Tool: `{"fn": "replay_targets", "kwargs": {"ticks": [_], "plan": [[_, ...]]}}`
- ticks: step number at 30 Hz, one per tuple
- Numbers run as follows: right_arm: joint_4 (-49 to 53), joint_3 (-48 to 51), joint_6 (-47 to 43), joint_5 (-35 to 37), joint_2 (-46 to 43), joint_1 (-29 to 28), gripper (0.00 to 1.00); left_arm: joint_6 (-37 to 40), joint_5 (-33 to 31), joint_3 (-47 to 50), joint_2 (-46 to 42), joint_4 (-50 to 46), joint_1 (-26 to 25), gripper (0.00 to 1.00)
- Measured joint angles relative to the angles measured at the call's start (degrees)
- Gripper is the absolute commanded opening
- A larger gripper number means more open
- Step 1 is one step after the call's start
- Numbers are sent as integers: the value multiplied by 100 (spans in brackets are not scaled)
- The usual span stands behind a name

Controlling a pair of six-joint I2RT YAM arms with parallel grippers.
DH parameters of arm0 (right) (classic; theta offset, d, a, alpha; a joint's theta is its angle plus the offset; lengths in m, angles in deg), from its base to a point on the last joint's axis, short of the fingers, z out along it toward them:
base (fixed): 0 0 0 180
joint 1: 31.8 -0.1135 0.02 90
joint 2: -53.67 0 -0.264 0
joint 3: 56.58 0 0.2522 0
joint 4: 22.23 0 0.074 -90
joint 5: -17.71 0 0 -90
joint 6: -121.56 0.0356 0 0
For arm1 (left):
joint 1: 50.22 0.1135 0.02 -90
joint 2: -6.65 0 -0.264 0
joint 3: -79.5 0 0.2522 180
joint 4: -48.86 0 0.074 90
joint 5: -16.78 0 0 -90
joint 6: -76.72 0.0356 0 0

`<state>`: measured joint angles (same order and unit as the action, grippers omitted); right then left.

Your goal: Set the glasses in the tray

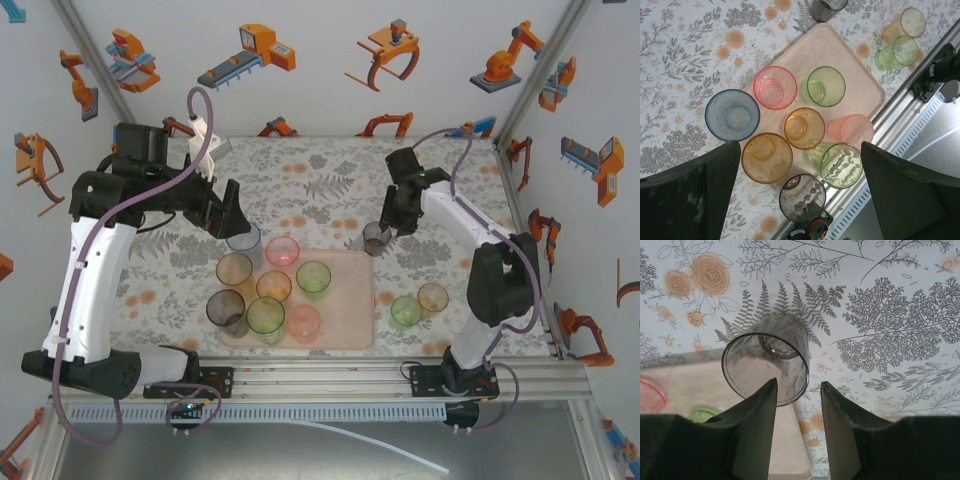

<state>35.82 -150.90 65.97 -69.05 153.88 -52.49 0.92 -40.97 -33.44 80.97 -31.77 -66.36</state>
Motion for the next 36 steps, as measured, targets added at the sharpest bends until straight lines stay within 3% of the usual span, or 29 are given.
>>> {"fn": "replay_targets", "kwargs": {"ticks": [36], "plan": [[-177,-2,-136,192,671,0,28,0,15,35,0,2,0,97]]}}
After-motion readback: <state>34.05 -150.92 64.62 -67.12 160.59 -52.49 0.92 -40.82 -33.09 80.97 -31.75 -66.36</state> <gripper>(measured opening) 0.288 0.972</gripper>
